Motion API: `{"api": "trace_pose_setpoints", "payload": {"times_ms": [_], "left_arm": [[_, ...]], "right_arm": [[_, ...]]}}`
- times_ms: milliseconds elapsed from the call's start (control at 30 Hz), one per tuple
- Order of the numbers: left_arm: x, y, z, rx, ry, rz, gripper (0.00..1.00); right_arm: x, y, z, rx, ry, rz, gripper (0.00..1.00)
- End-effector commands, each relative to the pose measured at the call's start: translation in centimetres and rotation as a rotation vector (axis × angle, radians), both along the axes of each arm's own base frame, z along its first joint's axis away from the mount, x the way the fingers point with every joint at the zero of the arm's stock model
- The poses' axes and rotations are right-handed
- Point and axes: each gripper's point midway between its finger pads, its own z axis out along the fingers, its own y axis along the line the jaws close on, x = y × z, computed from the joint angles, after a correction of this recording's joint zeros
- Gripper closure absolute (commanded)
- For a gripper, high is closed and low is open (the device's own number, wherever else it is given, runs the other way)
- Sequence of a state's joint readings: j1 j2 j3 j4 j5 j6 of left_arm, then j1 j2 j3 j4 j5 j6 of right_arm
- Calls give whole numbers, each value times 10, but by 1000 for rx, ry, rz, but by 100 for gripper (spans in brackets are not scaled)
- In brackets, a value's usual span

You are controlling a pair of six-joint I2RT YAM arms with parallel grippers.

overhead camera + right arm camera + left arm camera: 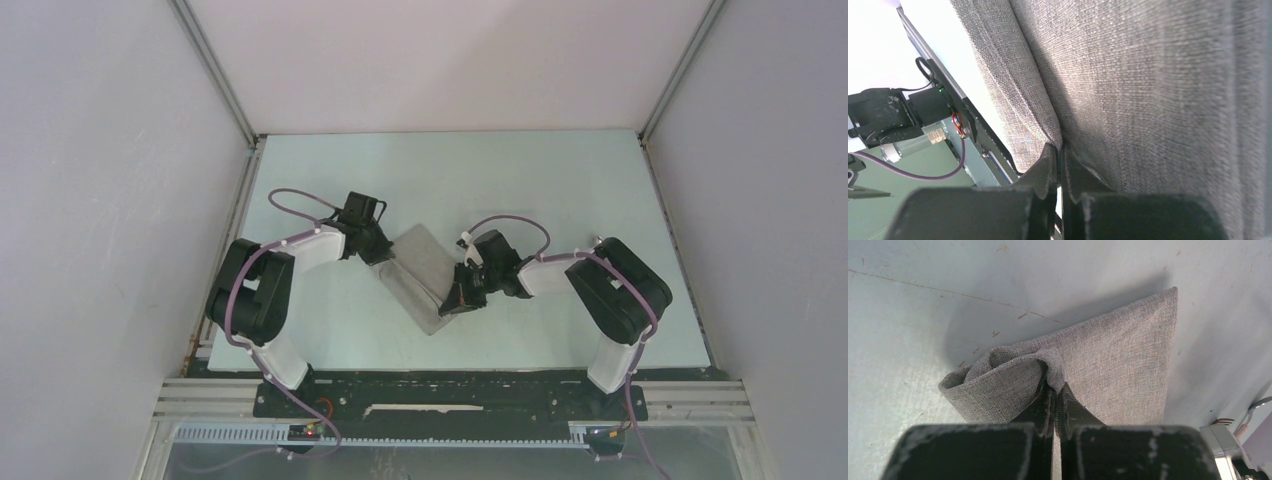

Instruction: Fold the napkin into a case and place the utensils inside

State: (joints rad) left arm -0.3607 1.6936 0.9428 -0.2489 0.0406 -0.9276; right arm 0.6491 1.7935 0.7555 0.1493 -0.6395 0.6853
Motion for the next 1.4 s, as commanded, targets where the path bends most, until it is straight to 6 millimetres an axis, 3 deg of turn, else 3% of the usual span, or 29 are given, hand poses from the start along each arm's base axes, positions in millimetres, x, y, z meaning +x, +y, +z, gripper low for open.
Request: {"api": "trace_pose_setpoints", "payload": {"times_ms": [0,433,900,1000,1100,1233,1367], "left_arm": [[30,-4,28,-19,-114,35,100],[38,-11,43,-6,-172,28,100],[43,-16,11,3,-106,23,100],[42,-16,7,9,-98,24,100],[41,-14,3,14,-89,29,100],[40,-14,1,11,-85,29,100],[41,-14,3,7,-90,33,100]], "right_arm": [[8,-14,2,-58,-42,-5,100],[10,-17,-6,-69,-33,-5,100],[22,-22,1,-84,-64,-24,99],[22,-28,9,-119,-79,-18,86],[30,-39,27,-185,-179,-25,57],[43,-49,53,-289,-394,-19,35],[42,-12,62,-233,-487,57,27]]}}
